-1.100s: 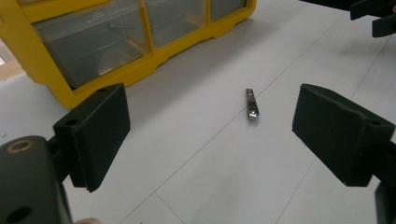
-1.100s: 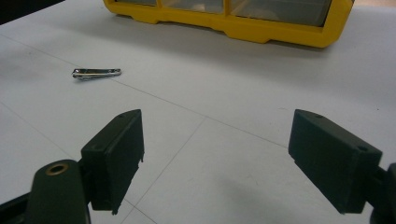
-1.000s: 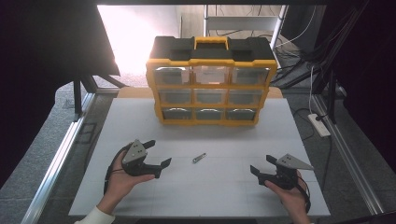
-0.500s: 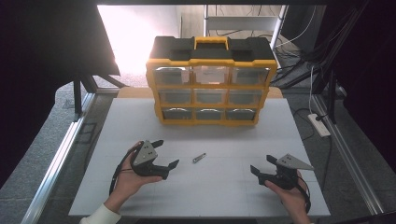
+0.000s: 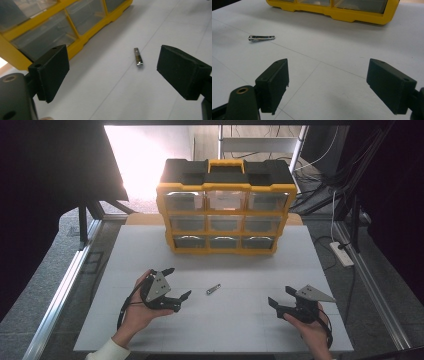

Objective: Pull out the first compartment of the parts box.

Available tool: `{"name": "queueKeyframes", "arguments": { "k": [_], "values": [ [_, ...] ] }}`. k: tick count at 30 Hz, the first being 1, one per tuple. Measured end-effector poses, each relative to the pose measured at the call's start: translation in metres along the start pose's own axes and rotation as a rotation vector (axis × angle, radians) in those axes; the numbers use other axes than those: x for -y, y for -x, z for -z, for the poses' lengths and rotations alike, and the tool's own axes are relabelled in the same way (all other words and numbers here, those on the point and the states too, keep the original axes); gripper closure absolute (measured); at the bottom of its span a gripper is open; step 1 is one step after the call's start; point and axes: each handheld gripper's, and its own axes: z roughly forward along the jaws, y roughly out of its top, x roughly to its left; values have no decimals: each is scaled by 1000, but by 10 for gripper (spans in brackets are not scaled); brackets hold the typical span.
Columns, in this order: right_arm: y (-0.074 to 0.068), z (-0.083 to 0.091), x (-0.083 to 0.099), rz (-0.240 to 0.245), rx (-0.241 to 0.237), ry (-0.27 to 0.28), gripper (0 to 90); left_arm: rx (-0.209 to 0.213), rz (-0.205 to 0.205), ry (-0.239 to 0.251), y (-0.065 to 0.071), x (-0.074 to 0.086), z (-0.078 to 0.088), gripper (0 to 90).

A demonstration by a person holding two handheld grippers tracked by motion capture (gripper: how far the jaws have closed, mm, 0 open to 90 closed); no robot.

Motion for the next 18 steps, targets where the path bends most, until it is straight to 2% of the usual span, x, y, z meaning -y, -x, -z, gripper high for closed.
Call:
{"name": "queueKeyframes", "arguments": {
  "k": [3, 5, 12, 18],
  "values": [
    [0, 0, 0, -1, -2, -1, 183, -32, -59, -6, 1, -1, 0, 114],
    [0, 0, 0, -1, -3, -1, 183, -41, -80, -10, 2, -1, 0, 114],
    [0, 0, 0, -1, -2, -1, 183, -67, -119, -12, 2, -4, -1, 112],
    [0, 0, 0, 0, -3, -2, 183, -93, -169, -18, 4, -7, -2, 109]
  ]
}}
